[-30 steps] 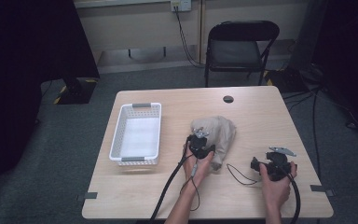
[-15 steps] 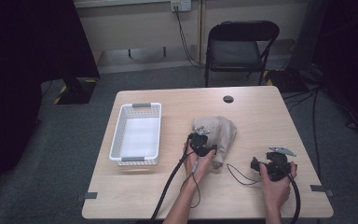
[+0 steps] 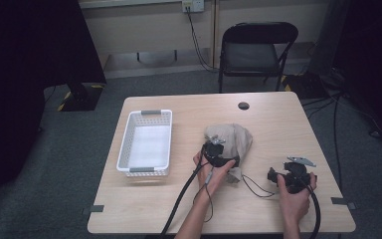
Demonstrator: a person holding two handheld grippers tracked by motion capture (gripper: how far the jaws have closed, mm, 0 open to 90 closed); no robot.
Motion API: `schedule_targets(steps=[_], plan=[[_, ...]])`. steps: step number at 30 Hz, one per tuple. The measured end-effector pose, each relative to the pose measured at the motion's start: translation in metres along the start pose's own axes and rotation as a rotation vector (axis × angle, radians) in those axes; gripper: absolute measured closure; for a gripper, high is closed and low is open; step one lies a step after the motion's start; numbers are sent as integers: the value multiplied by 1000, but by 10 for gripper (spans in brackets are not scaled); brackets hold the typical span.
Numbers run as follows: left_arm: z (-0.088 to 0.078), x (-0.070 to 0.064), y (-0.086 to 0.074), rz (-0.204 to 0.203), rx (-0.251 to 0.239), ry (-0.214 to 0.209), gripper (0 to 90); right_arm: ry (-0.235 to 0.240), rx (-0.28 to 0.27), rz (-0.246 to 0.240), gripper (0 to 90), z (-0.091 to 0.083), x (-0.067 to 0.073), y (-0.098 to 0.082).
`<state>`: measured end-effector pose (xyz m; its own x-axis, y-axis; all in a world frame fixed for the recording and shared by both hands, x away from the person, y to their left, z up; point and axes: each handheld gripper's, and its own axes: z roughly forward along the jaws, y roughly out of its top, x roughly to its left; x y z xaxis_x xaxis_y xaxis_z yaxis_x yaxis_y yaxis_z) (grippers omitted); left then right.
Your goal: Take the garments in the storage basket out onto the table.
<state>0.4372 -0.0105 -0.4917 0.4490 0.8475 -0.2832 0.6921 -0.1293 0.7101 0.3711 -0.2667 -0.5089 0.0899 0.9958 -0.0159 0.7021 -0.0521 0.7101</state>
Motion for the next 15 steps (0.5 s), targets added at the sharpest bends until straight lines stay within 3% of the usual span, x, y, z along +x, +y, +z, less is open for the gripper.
schedule_targets(steps=[3,15], plan=[[-1,0,0,17,-5,16,40,0,0,0,0,0,0,0],[-6,2,2,37,0,68,3,0,0,0,0,0,0,0]])
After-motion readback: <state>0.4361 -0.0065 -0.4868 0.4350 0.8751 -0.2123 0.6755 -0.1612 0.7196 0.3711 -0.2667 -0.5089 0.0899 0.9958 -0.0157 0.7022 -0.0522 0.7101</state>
